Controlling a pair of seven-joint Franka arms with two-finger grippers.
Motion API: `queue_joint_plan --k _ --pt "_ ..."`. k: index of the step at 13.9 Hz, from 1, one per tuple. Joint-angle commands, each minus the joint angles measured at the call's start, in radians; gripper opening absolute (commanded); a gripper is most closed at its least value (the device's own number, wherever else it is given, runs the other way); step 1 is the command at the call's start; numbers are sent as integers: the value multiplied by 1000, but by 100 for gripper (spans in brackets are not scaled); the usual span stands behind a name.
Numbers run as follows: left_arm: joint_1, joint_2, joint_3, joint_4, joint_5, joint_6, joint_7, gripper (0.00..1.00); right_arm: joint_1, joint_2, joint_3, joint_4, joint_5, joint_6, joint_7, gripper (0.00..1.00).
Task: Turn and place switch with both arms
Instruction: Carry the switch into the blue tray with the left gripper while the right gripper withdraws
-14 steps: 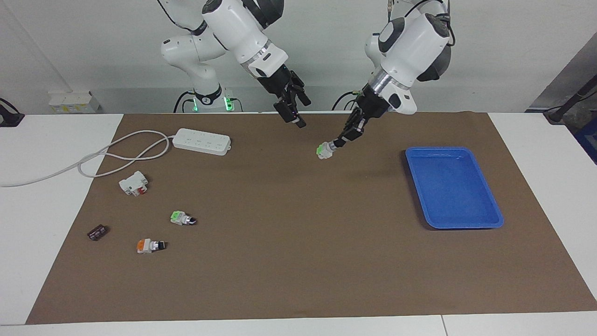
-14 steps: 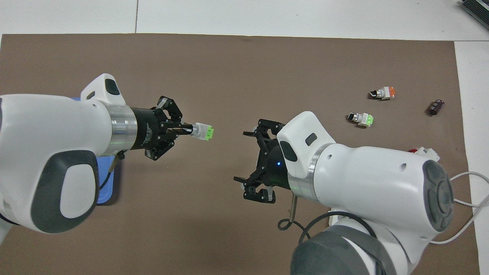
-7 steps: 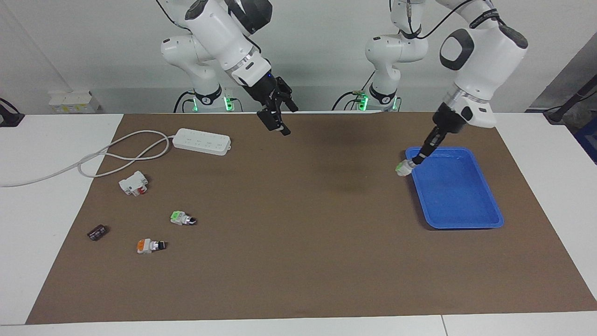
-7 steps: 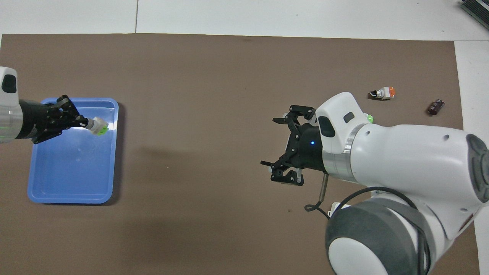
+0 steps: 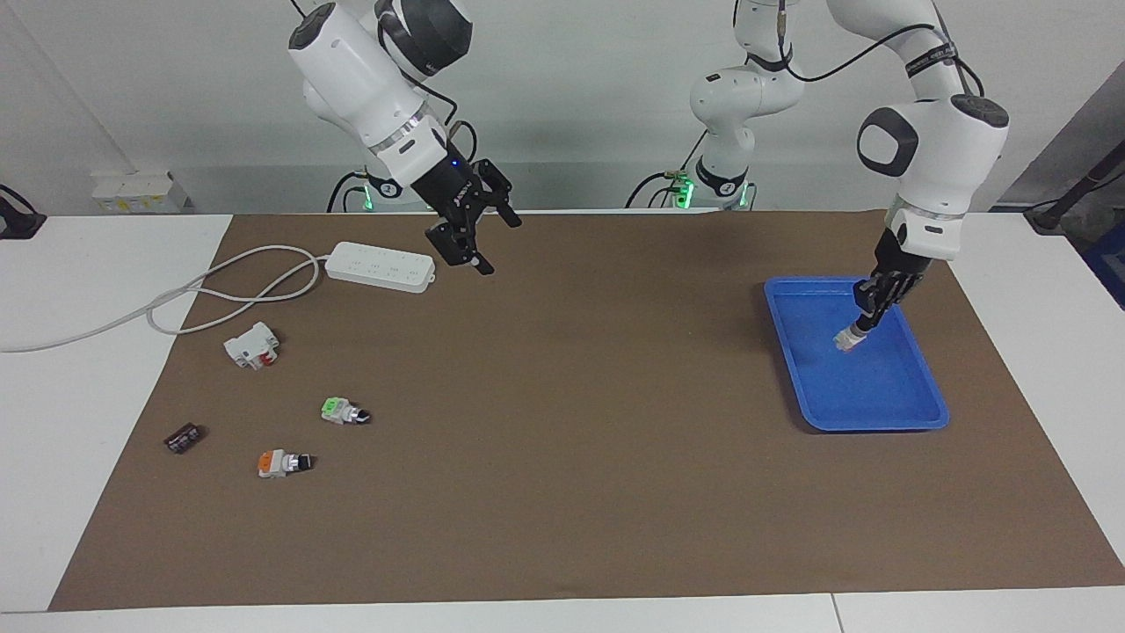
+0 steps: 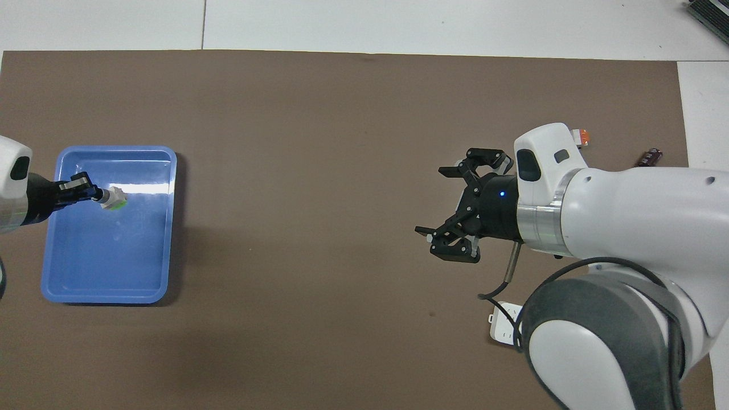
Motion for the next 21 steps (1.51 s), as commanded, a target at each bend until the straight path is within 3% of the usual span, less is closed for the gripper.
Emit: queue_joint_plan --k 1,4,8,12,14,17,21 --pt "53 5 -13 -79 13 146 134 0 -50 6 9 27 -31 -25 31 100" --pt "67 31 -13 -105 15 223 155 0 -90 6 8 35 -40 -32 78 100" --pt "79 48 -13 -126 15 248 181 0 -93 35 6 82 -276 -69 366 100" --pt "95 46 -13 -130 13 237 194 0 -122 119 0 281 -449 -196 716 100" --pt "113 46 -13 -128 13 236 239 13 -124 148 -35 341 -503 -221 865 100" --pt "119 48 -13 -124 15 232 242 36 -130 152 -101 348 -503 -259 1078 100" --pt "116 51 -13 -98 15 207 241 41 -159 153 -113 409 -566 -437 1252 100"
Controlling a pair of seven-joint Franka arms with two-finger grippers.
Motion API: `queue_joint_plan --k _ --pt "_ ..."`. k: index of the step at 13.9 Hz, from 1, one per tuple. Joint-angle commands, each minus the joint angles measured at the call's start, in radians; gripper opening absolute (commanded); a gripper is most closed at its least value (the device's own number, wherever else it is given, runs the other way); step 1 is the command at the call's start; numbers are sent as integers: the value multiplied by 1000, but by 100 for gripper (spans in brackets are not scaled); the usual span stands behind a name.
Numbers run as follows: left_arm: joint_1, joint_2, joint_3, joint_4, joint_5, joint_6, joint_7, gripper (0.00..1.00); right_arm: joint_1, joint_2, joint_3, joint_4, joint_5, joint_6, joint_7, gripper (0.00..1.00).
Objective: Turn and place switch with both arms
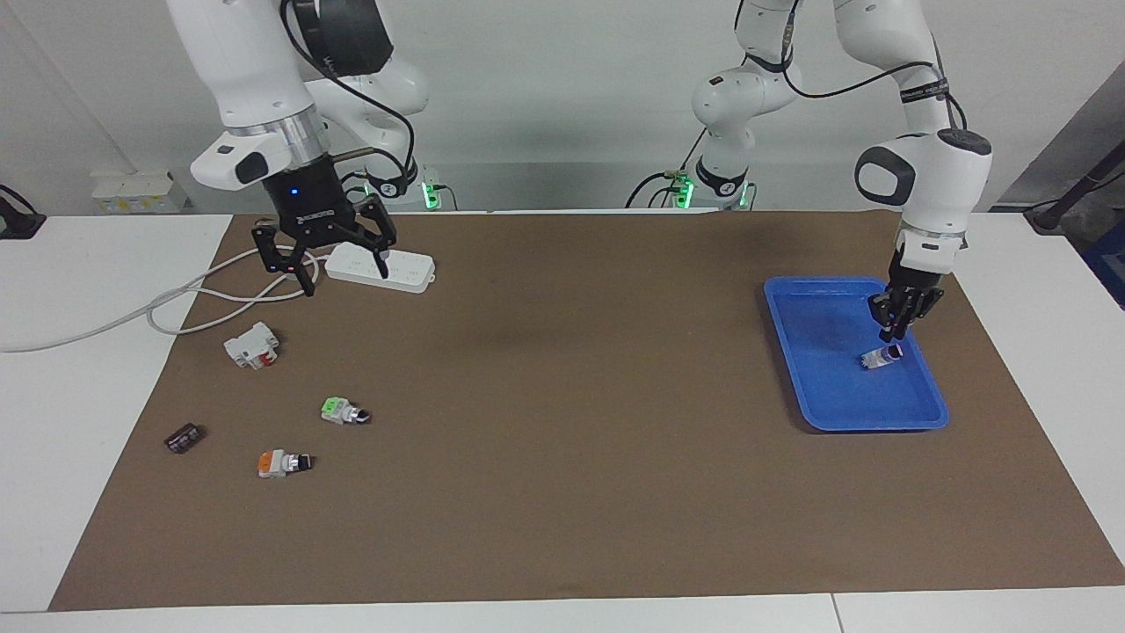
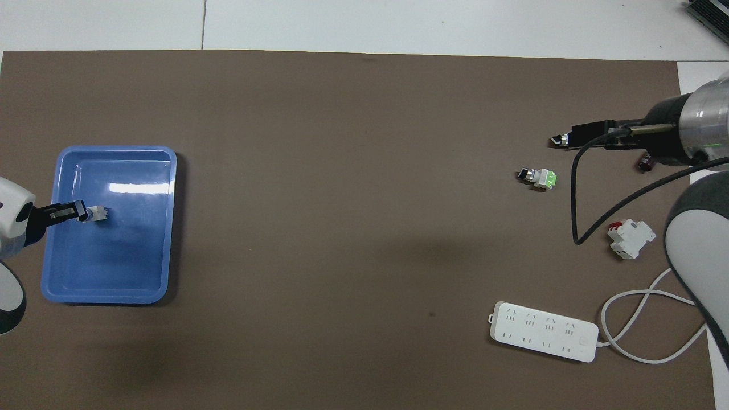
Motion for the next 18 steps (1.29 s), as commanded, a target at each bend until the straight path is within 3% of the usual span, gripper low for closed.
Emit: queue_joint_plan --k 1,3,8,10,12,18 --pt "6 -7 -10 45 15 -52 5 41 -29 10 3 55 -35 -152 87 100" --pt "-1 -8 -12 169 15 -232 -3 40 -38 -1 -11 46 -35 -243 75 100" --pt "-28 -30 -20 488 16 -727 -42 38 -26 -1 -12 51 -75 -238 83 100" --pt "-92 -28 -29 628 132 -906 -113 39 -26 -2 -5 49 -92 -248 86 100" --pt "-170 -22 -35 731 197 -1036 -157 39 -26 -10 -6 40 -90 -240 88 100" --pt "-267 41 -40 953 193 -1288 -188 38 -41 -13 11 34 -78 -241 86 100"
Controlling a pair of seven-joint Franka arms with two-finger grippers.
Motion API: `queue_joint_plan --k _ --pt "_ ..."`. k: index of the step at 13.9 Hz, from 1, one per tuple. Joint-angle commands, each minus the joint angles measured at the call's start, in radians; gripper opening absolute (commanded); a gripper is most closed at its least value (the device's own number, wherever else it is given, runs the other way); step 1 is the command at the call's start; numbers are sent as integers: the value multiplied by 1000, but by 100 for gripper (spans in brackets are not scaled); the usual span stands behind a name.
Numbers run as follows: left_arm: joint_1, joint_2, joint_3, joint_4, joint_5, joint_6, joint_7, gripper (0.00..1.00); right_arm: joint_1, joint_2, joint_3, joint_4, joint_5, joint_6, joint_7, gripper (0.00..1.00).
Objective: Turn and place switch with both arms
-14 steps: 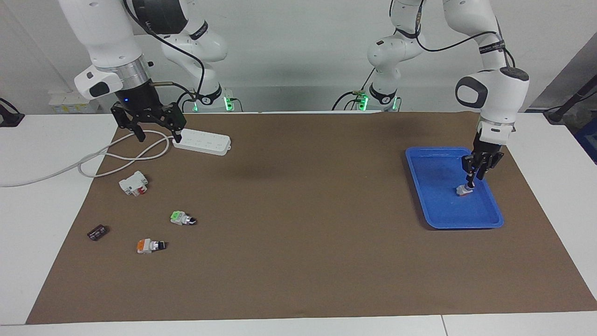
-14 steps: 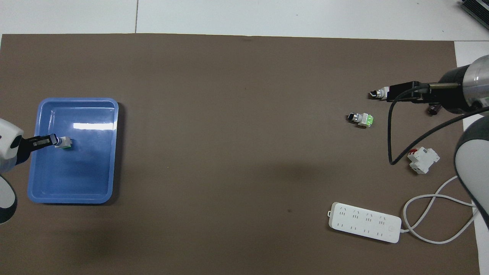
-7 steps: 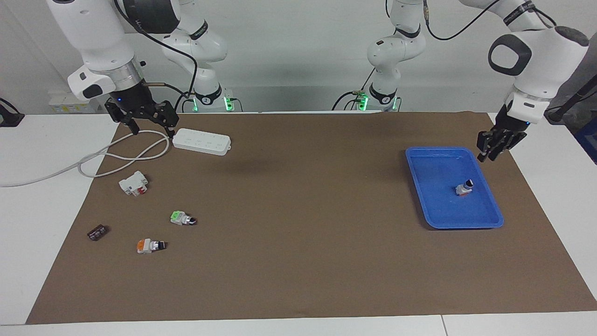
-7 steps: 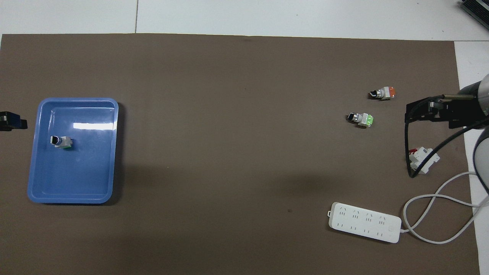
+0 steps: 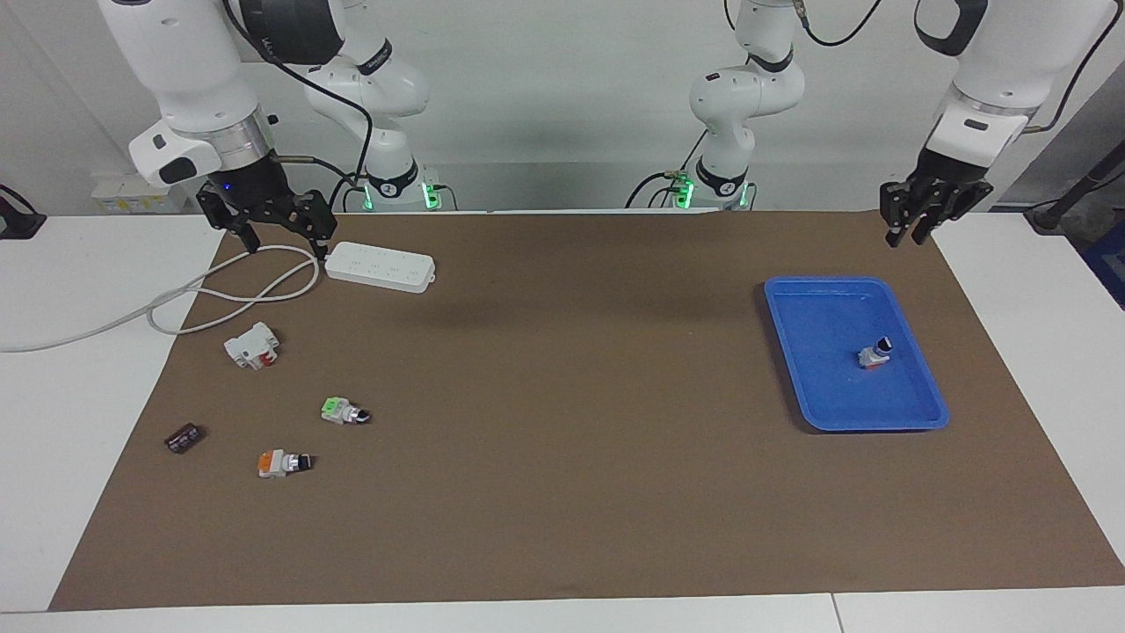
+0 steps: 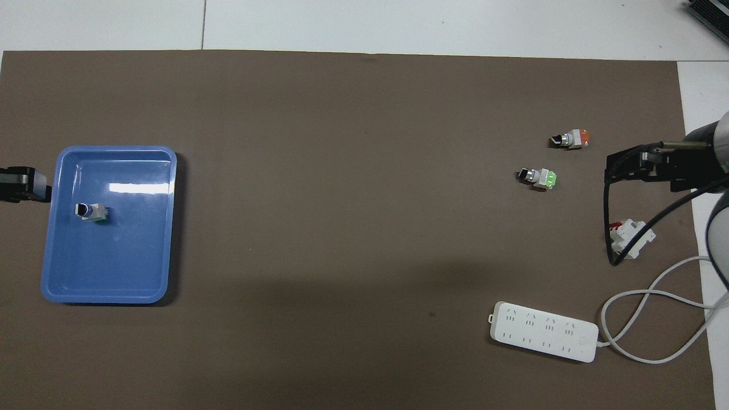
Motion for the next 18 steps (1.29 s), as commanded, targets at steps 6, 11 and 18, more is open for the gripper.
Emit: queue_joint_plan --k 6,11,18 --pt "-41 93 0 166 9 -147 -10 38 -9 -8 19 -26 -9 2 28 100" --pt "-90 76 108 132 -23 -140 -7 38 -9 -4 18 -21 9 8 18 100" --pt "-198 33 284 37 -83 52 29 100 -11 -8 16 -35 11 42 18 100"
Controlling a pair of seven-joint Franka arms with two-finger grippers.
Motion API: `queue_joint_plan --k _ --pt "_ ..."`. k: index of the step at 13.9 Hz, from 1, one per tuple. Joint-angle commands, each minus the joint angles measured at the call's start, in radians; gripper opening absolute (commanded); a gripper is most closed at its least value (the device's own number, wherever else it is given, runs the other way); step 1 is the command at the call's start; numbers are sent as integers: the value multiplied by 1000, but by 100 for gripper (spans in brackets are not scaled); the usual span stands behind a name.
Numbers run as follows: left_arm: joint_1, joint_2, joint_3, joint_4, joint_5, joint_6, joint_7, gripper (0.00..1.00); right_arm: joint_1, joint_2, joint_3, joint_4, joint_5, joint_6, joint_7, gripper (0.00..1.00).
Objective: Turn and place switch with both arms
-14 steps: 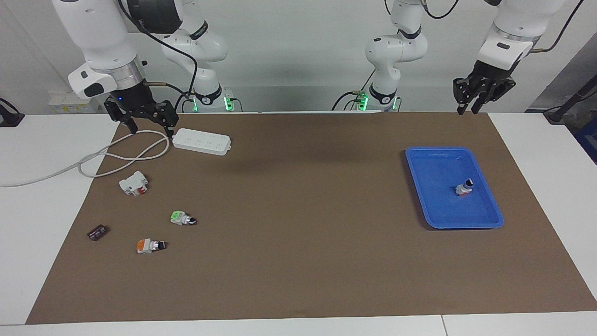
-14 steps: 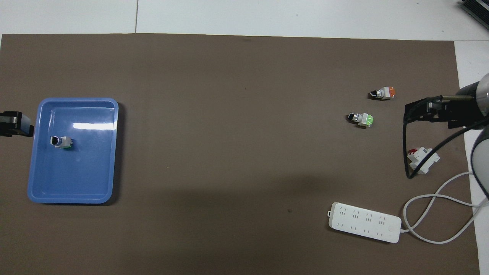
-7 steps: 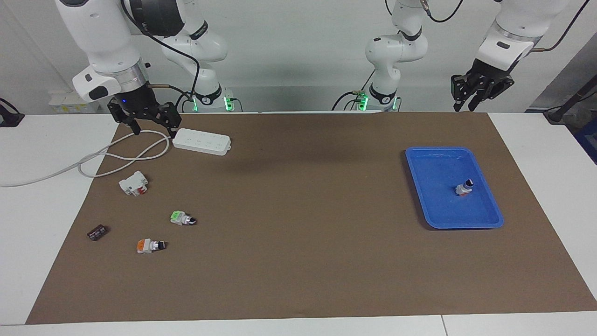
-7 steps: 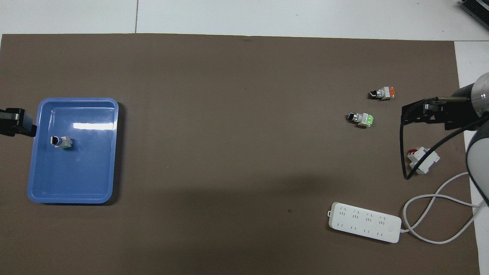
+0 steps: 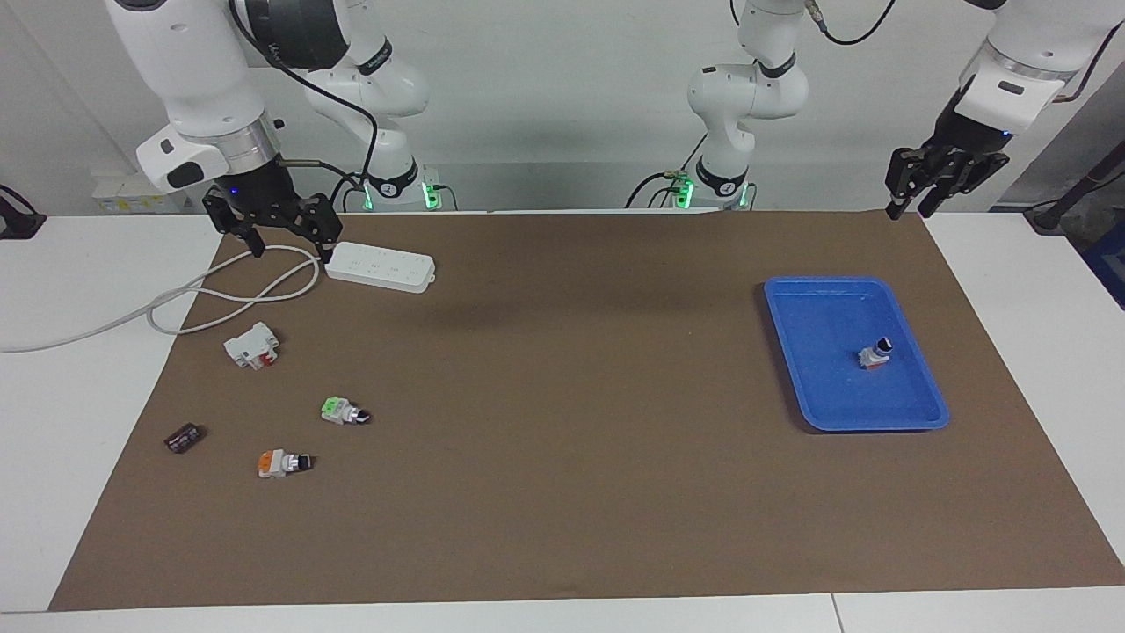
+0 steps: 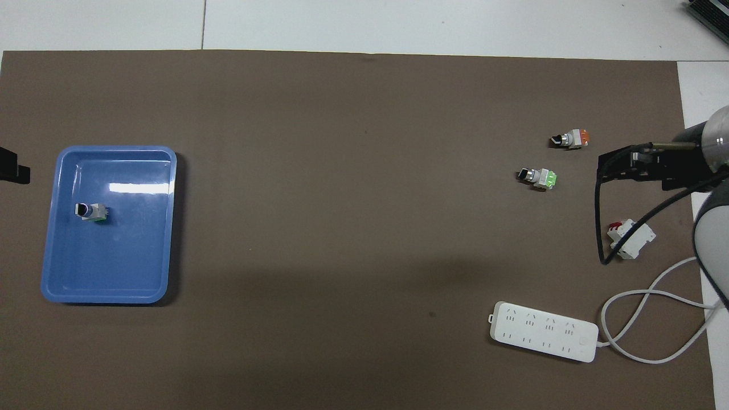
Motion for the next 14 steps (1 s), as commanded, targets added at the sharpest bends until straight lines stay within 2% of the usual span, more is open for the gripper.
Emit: queue_joint_plan --k 1,3,5,8,14 --pt "12 -37 -15 -52 -10 65 35 100 -9 -9 8 -20 8 19 17 100" --pt "24 -38 -36 -75 -12 111 43 100 -11 -9 8 -20 8 14 16 100" --pt "30 -80 -53 -147 -10 149 112 100 -9 -9 8 -18 8 17 16 100" --pt "26 -97 -62 -200 -10 177 129 100 -11 -8 8 -18 8 25 14 100" --pt "18 -98 -52 -201 8 153 118 100 -9 -9 8 -20 6 26 14 100"
